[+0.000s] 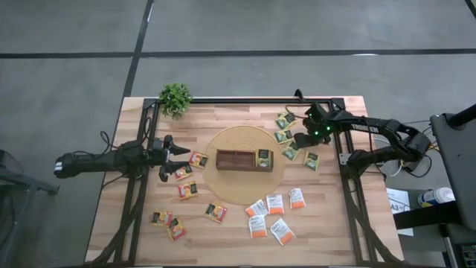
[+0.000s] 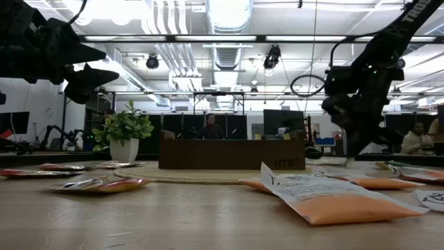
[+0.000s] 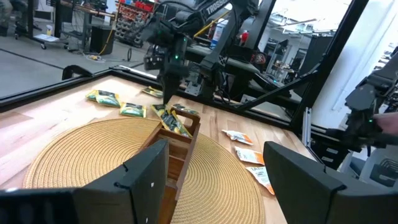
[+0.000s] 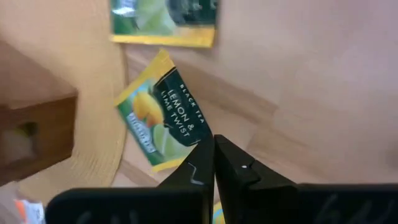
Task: Pick & Place Tea
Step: Put the yellow tea bag into the right section of the wooden organizer
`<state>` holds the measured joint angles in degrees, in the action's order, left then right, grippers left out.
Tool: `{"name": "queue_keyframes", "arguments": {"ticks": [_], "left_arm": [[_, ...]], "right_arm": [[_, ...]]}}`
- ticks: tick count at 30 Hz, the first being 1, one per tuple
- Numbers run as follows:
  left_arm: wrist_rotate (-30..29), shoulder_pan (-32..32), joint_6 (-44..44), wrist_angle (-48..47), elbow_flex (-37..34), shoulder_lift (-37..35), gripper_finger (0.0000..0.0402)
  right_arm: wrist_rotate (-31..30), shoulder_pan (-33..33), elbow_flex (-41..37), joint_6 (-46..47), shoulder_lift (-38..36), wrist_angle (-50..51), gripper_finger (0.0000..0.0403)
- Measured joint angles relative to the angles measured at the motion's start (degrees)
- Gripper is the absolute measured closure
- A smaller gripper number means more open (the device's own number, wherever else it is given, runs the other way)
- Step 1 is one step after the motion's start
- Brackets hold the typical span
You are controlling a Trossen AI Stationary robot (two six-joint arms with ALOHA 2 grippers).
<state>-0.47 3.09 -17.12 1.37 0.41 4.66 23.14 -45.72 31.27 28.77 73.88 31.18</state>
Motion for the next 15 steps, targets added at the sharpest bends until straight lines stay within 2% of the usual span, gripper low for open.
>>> {"name": "queue_keyframes", "arguments": {"ticks": [4,11,15], "left_arm": [[0.0,0.0,0.0,0.0,0.0,0.0,0.0145],[0.0,0.0,0.0,0.0,0.0,0.0,0.0145],[0.0,0.0,0.0,0.0,0.0,0.0,0.0145]], "right_arm": [[2.1,2.0,0.5,-5.8,-4.3,0.1,0.0395],[1.5,6.2,3.3,-11.6,-11.4,0.0,0.0395],[0.8,9.2,6.4,-17.8,-14.0,0.1,0.0395]]}}
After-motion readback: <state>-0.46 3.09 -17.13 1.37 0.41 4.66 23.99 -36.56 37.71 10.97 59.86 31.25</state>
